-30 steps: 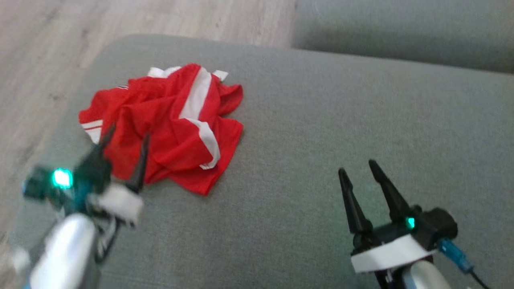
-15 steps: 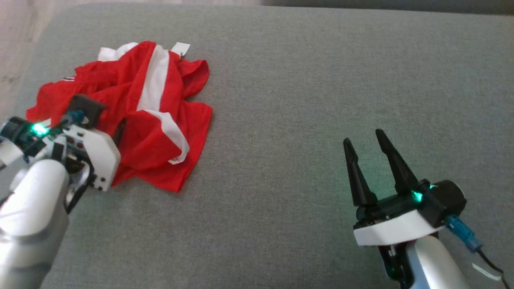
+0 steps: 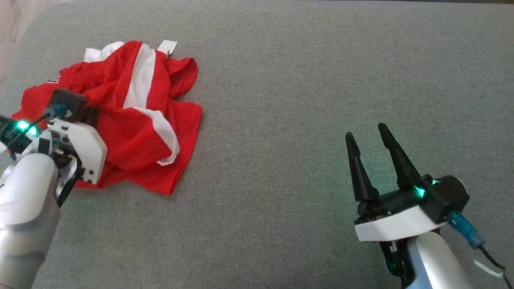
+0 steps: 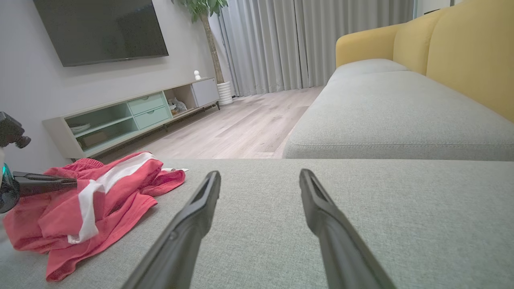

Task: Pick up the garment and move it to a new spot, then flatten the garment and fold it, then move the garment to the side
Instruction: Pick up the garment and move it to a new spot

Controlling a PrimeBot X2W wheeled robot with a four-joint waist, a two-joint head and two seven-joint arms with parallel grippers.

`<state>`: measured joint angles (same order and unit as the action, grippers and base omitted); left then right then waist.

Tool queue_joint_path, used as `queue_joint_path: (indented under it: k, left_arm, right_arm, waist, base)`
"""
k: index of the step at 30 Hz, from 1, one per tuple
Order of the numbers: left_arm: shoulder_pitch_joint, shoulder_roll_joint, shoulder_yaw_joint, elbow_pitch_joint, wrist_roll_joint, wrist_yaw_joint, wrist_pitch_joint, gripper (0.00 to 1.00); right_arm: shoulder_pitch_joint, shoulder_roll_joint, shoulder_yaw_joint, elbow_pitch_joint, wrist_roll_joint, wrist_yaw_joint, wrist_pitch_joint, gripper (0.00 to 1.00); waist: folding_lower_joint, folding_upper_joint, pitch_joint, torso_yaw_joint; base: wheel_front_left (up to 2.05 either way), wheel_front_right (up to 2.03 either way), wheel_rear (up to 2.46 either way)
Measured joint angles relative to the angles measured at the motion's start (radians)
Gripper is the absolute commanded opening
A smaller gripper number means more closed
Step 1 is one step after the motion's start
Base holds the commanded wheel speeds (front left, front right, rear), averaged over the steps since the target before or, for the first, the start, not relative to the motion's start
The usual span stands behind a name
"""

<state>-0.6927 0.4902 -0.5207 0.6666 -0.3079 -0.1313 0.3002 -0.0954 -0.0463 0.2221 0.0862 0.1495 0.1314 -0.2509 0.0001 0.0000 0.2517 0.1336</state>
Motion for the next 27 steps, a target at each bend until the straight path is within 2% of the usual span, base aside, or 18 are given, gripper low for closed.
queue_joint_path:
  k: [3, 6, 7, 12, 15, 20, 27]
  left_arm:
    - [-0.001, -0.005, 0.004, -0.004, -0.003, 0.005, -0.058, 0.00]
    - [0.000, -0.035, 0.055, -0.016, -0.073, 0.005, -0.113, 0.00]
    - [0.000, -0.049, 0.073, -0.033, -0.111, 0.005, -0.137, 0.00]
    - [0.001, -0.050, 0.095, -0.156, -0.126, 0.009, -0.229, 0.00]
    - [0.003, -0.078, 0.130, -0.261, -0.203, 0.009, -0.230, 0.00]
    - [0.016, -0.108, 0.118, -0.435, -0.214, 0.041, -0.193, 0.00]
    - [0.045, -0.180, 0.049, -0.597, -0.214, 0.084, -0.126, 0.00]
  right_arm:
    - [0.003, 0.000, 0.004, 0.007, 0.000, 0.000, 0.000, 1.00]
    - [0.004, 0.000, 0.009, 0.010, 0.006, 0.000, 0.000, 1.00]
    - [0.004, 0.000, 0.010, 0.010, 0.015, 0.000, 0.000, 1.00]
    - [0.021, 0.000, 0.010, 0.019, 0.037, 0.000, 0.000, 1.00]
    - [0.049, 0.000, 0.005, 0.024, 0.040, 0.000, 0.000, 1.00]
    - [0.068, 0.000, 0.001, 0.035, 0.057, 0.000, 0.000, 1.00]
    - [0.064, 0.000, 0.003, 0.030, 0.073, 0.000, 0.000, 1.00]
  waist:
    - [-0.0001, 0.0000, -0.018, -0.001]
    - [-0.0001, 0.0000, -0.032, -0.002]
    - [-0.0001, 0.0000, -0.041, -0.003]
    - [-0.0001, 0.0000, -0.088, -0.010]
    - [-0.0002, 0.0000, -0.120, -0.014]
    - [-0.0003, 0.0000, -0.153, -0.034]
    - [-0.0002, 0.0000, -0.156, -0.112]
  base:
    - [0.00, 0.00, 0.00]
    - [0.00, 0.00, 0.00]
    - [0.00, 0.00, 0.00]
    - [0.00, 0.00, 0.00]
    - [0.00, 0.00, 0.00]
    - [0.00, 0.00, 0.00]
    - [0.00, 0.00, 0.00]
